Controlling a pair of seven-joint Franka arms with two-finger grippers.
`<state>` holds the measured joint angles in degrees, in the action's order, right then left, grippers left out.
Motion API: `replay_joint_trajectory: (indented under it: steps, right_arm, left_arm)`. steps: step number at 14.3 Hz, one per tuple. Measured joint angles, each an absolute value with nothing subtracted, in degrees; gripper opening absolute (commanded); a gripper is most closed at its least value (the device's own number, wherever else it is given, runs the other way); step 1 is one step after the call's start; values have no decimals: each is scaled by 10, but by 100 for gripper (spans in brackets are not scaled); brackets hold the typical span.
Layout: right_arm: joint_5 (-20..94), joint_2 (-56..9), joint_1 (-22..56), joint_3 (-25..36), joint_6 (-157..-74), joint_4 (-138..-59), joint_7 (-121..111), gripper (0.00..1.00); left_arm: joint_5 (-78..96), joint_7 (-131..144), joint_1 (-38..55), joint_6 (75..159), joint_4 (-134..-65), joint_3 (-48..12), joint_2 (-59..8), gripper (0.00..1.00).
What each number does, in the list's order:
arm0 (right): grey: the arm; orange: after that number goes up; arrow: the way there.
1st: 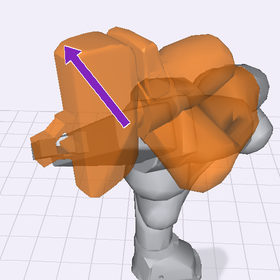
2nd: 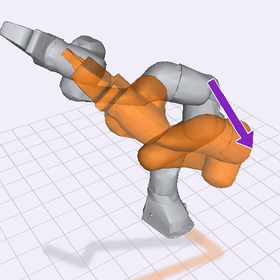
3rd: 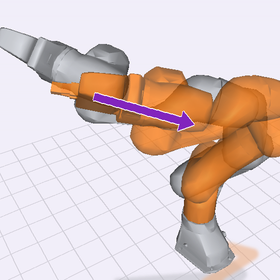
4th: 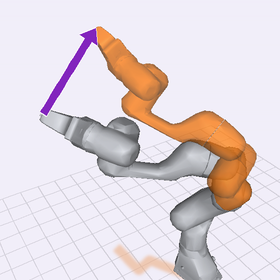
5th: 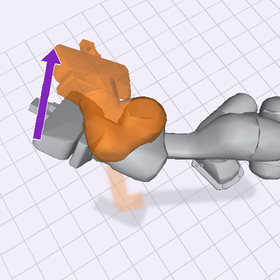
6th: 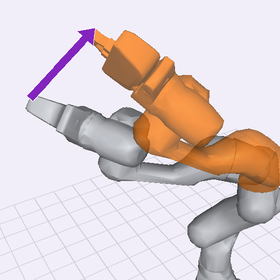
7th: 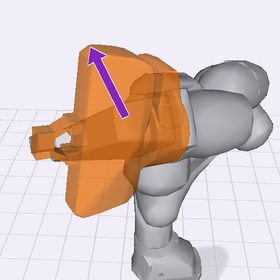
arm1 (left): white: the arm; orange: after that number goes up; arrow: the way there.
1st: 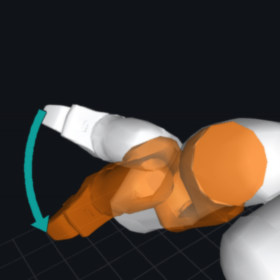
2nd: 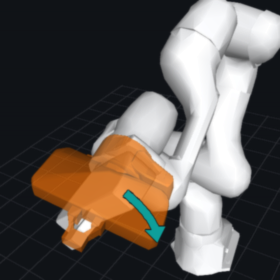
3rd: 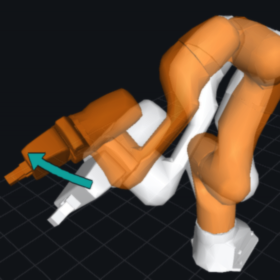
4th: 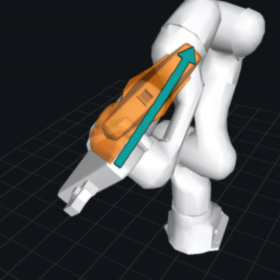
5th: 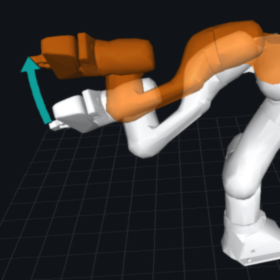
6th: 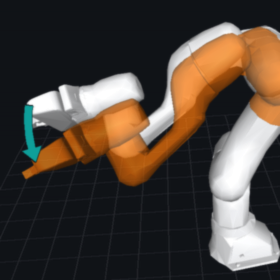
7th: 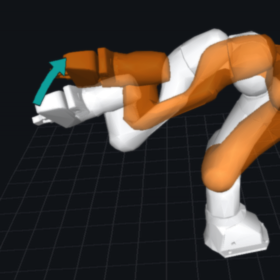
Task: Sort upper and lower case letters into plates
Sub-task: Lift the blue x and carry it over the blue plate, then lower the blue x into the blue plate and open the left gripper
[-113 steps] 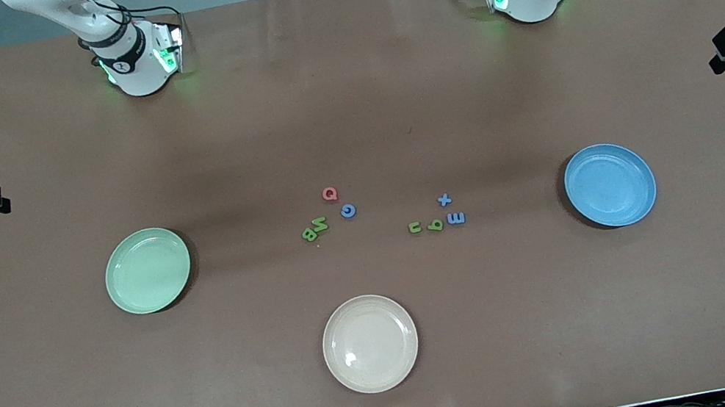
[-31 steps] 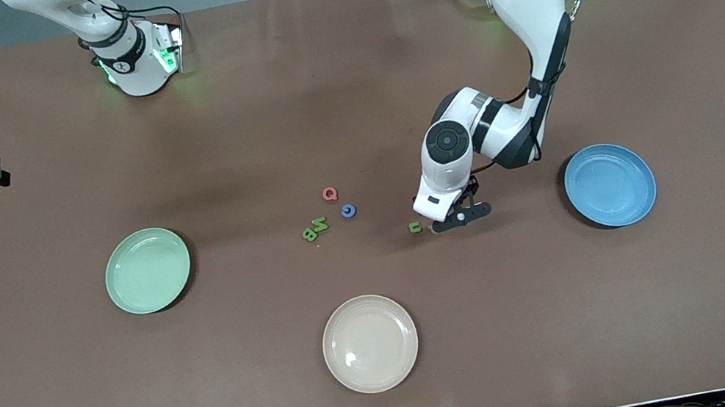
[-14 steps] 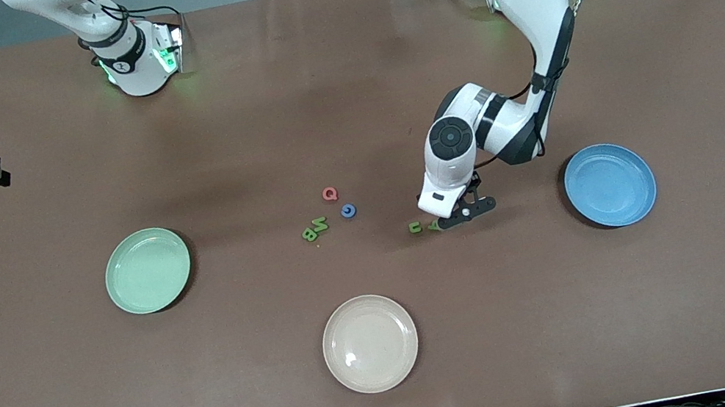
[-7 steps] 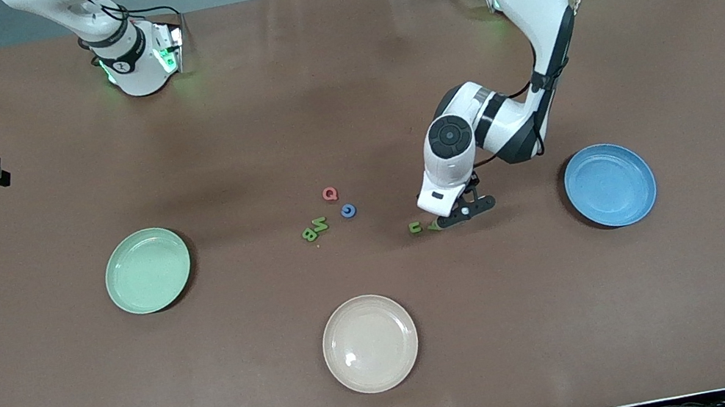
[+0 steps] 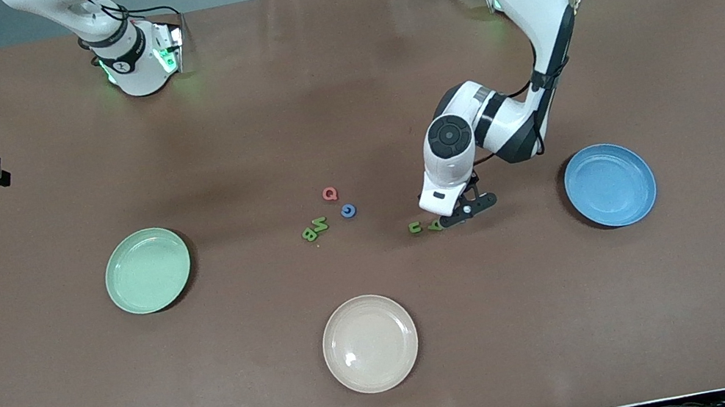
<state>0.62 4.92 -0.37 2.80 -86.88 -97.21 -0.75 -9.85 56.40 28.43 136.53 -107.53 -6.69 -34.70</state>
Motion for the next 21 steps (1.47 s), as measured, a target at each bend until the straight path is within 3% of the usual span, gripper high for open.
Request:
replay_joint_trajectory:
  steps: [7,11,15,21]
  right_arm:
    - [6,49,-4,28,-869,-973,-7,100]
    - [6,49,-4,28,-871,-973,-8,100]
    - [6,49,-4,28,-876,-973,-8,100]
    - [6,49,-9,31,-890,-973,-40,100]
  left_arm:
    - [-98,469,242,1242,-1082,-65,-233,17]
    - [-99,244,143,1222,-1151,-63,-129,17]
    - [-99,52,16,1239,-1232,-61,-62,17]
    - [-99,-79,-67,1354,-1307,-61,-83,17]
